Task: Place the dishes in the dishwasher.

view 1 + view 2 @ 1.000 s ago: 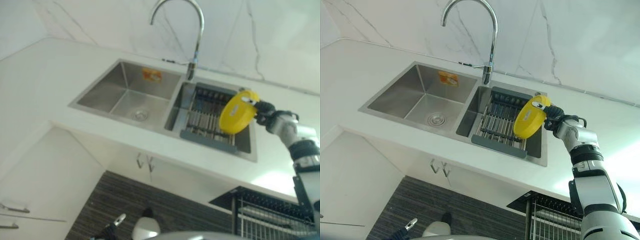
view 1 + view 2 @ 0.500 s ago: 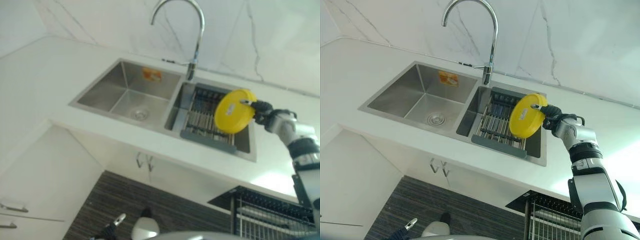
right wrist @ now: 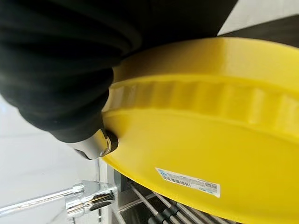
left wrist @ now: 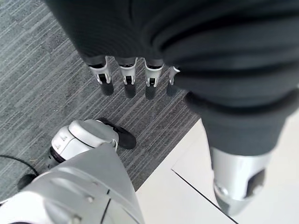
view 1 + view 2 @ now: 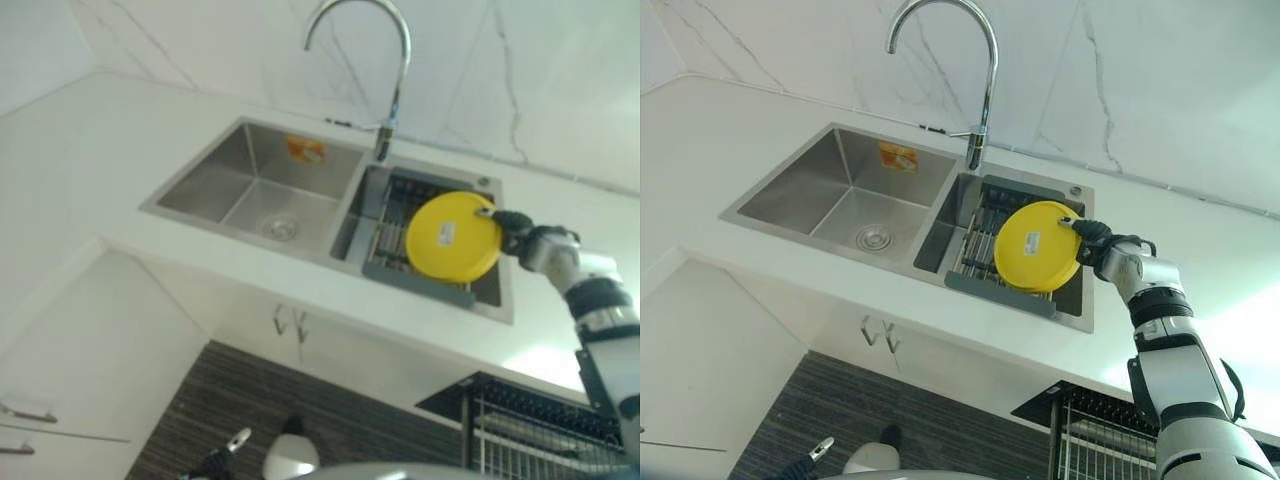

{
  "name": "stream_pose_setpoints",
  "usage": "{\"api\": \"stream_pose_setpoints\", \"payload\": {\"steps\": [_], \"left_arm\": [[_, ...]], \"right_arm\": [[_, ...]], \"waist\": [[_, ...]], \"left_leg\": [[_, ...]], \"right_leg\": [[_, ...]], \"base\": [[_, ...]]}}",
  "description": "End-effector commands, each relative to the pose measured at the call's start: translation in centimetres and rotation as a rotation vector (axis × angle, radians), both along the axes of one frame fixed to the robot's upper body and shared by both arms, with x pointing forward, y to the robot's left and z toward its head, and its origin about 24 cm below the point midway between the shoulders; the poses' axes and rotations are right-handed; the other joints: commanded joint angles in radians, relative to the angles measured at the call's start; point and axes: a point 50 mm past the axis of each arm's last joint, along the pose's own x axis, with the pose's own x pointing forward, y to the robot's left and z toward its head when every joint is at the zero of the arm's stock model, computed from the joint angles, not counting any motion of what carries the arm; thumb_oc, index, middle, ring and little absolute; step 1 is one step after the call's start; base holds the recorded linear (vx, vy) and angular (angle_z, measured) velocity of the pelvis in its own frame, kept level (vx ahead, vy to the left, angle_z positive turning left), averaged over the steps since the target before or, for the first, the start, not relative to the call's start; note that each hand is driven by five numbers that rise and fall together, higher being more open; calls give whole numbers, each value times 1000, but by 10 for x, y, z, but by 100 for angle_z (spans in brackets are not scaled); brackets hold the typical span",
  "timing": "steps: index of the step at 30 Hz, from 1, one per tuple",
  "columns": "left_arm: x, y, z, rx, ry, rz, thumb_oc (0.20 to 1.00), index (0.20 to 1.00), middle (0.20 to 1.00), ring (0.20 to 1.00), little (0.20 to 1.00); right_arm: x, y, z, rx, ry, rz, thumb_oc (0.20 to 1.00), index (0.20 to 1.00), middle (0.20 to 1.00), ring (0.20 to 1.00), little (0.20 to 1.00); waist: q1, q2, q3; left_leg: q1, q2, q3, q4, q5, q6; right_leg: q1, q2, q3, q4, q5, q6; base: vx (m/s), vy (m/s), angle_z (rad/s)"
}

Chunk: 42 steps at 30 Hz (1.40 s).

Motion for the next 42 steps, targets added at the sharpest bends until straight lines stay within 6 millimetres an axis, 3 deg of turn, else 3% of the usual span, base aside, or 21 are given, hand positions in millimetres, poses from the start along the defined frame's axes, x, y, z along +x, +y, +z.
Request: {"api": "stream_pose_setpoints", "payload": {"steps": [1, 13, 15, 18, 21, 23, 25, 27, 31, 34, 36, 39, 42], "left_arm": [[8, -2, -1, 9, 18, -63, 1000, 1000, 1000, 1000, 1000], [-19, 2, -3, 27, 38, -42, 1000, 1000, 1000, 1000, 1000], [-26, 1, -4, 27, 47, -23, 1000, 1000, 1000, 1000, 1000], [-35, -7, -6, 4, 43, 9, 1000, 1000, 1000, 1000, 1000], [-29, -21, -8, -33, 7, 75, 1000, 1000, 1000, 1000, 1000], [-22, -28, -7, -50, -18, 88, 1000, 1000, 1000, 1000, 1000], [-14, -26, -6, -43, -43, 60, 1000, 1000, 1000, 1000, 1000], [-5, -20, -2, -28, -79, 27, 1000, 1000, 1000, 1000, 1000], [-24, -9, -4, -11, -18, -51, 1000, 1000, 1000, 1000, 1000], [-28, -11, -5, -7, 5, -64, 1000, 1000, 1000, 1000, 1000], [-30, -10, -6, -5, 12, -54, 1000, 1000, 1000, 1000, 1000], [-30, -8, -5, 3, 7, -52, 1000, 1000, 1000, 1000, 1000], [-18, -5, -4, 20, -13, -55, 1000, 1000, 1000, 1000, 1000]], "right_arm": [[14, 2, 56, 117, -243, -7, 200, 200, 200, 200, 200], [-20, 2, 78, 392, -573, -110, 200, 200, 200, 200, 200], [-36, -2, 74, 422, -631, -155, 200, 200, 200, 200, 200], [-59, -8, 65, 448, -691, -216, 200, 200, 200, 200, 200], [-75, -15, 63, 483, -776, -260, 200, 200, 200, 200, 200], [-85, -14, 65, 496, -838, -275, 200, 200, 200, 200, 200], [-95, -14, 65, 512, -899, -314, 200, 200, 200, 200, 200], [-109, -21, 64, 567, -973, -359, 200, 200, 200, 200, 200], [-132, -19, 61, 510, -1050, -417, 200, 200, 200, 200, 200], [-136, -15, 63, 552, -1089, -390, 200, 200, 200, 200, 200], [-136, -10, 68, 529, -1124, -354, 200, 200, 200, 200, 200], [-138, -11, 74, 506, -1156, -348, 200, 200, 200, 200, 200], [-142, -11, 78, 496, -1197, -361, 200, 200, 200, 200, 200]], "waist": [[12, 7, -21], [-75, 41, -26], [-108, 55, -28], [-134, 65, -21], [-151, 14, 15], [-169, 14, 34], [-201, 22, 42], [-223, 20, 50], [-246, 15, 81], [-254, 12, 87], [-245, 8, 88], [-240, 4, 77], [-226, -2, 49]], "left_leg": [[38, -24, 47, 5, -132, -24], [36, 10, 84, 5, -123, -41], [34, 17, 109, 5, -120, -39], [58, 3, 63, 5, -132, -32], [-6, -32, 64, 275, -227, -7], [8, -54, 35, 231, -255, 16], [64, -53, 73, 142, -240, 28], [98, -72, 50, 79, -239, 38], [101, -124, -20, 13, -243, 74], [89, -133, -20, 5, -247, 83], [88, -132, 5, 5, -251, 82], [75, -127, 24, 5, -251, 91], [53, -102, 51, 5, -246, 83]], "right_leg": [[19, 6, 20, 9, -31, -18], [-19, 43, 99, 1, -49, -43], [-32, 54, 126, 1, -53, -48], [-47, 55, 188, 1, -46, -45], [-62, -1, 210, 1, -6, -51], [-94, -15, 228, 18, 29, -32], [-144, -35, 235, 58, 52, 1], [-206, -59, 256, 107, 78, 34], [-297, -109, 314, 124, 175, 54], [-321, -105, 314, 94, 189, 63], [-337, -114, 252, 103, 211, 73], [-333, -115, 242, 145, 185, 68], [-277, -163, 228, 145, 171, 70]], "base": [[-11, -35, 0], [-40, -98, -13], [-39, -61, -22], [-32, 65, -14], [-118, 181, -61], [-130, 321, -77], [-114, 332, -43], [-66, 311, -1], [-22, 358, 3], [-56, 122, -61], [-86, 35, -63], [-145, -21, -78], [-138, -173, -36]]}}
